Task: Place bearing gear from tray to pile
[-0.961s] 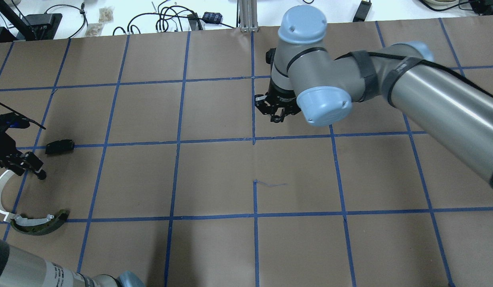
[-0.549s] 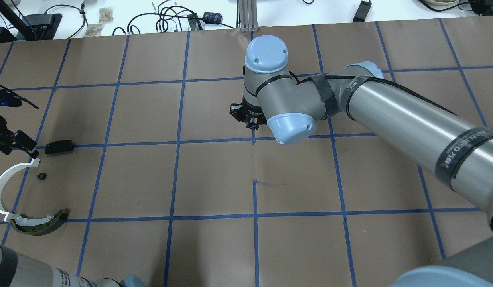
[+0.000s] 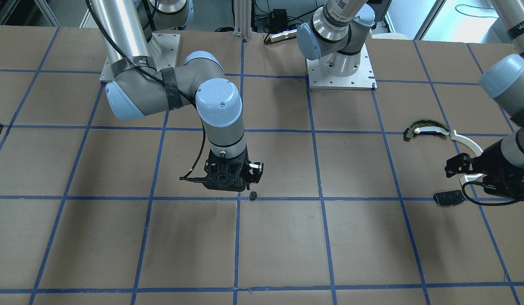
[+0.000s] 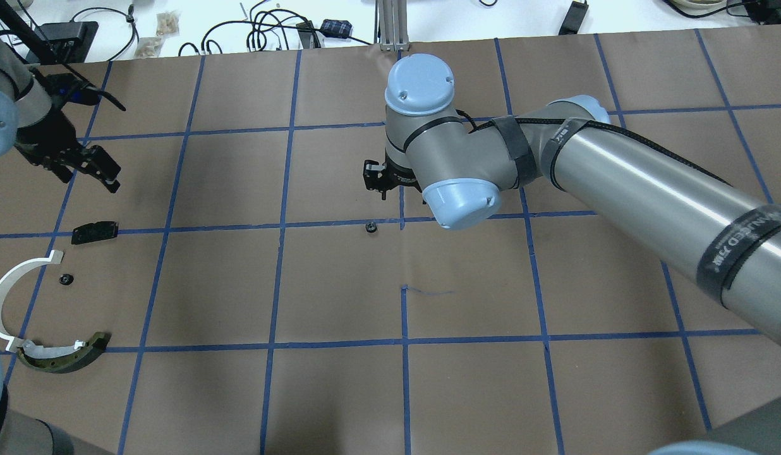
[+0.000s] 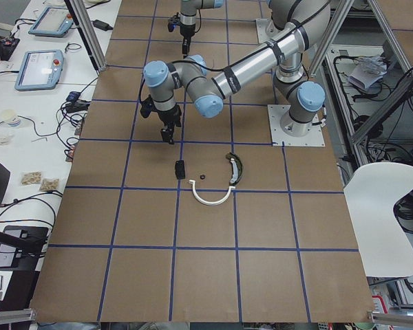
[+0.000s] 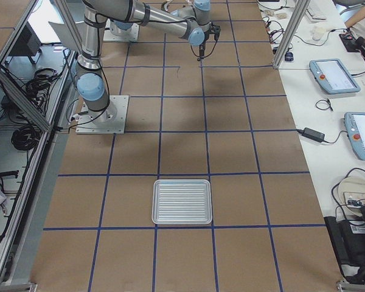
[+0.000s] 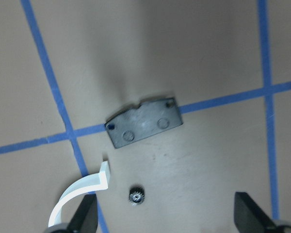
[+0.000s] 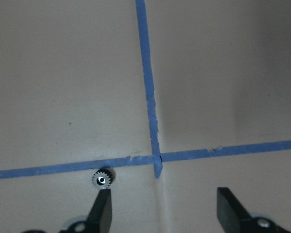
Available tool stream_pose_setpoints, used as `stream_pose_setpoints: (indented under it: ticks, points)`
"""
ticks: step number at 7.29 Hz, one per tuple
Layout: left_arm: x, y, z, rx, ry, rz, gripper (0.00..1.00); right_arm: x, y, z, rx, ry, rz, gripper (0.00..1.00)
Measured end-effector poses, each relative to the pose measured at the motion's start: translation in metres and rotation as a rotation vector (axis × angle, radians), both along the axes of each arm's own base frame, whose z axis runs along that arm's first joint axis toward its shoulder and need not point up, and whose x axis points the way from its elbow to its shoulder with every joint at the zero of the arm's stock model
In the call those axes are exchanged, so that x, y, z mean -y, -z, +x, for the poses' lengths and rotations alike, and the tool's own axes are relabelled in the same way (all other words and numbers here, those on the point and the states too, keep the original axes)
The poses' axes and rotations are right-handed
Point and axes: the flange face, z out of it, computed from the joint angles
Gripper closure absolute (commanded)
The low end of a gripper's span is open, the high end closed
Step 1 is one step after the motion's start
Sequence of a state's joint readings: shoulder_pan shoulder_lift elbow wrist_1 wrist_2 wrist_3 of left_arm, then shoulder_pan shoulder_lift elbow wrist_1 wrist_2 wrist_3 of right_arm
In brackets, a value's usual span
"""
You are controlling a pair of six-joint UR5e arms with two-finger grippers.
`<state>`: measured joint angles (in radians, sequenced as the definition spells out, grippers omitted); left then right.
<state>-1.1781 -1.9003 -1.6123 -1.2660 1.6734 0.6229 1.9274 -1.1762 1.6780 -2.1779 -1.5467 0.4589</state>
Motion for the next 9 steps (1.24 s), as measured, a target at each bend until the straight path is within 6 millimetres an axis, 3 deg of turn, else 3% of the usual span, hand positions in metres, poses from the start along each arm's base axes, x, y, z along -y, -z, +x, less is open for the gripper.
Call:
stream_pose_setpoints:
  ticks: [2,5,6,8,9]
  points:
    - [0.013,0.006,-0.078,-0.064,-0.015,-0.022,0.0,-0.007,-0.061,-0.043,-0.07,-0.046,-0.007,0.0]
    - [0.014,0.015,-0.194,-0.112,-0.083,-0.029,0.0,-0.02,-0.159,-0.161,-0.09,0.008,-0.007,0.0]
    - [0.009,0.018,-0.235,-0.121,-0.06,-0.041,0.0,-0.025,-0.187,-0.189,-0.075,0.014,0.008,0.0]
    - [-0.004,0.03,-0.297,-0.124,-0.053,-0.049,0.0,-0.035,-0.228,-0.209,-0.047,-0.012,0.049,0.0]
    - [-0.011,0.04,-0.323,-0.122,-0.042,-0.04,0.0,-0.042,-0.231,-0.212,-0.072,-0.02,0.07,0.0]
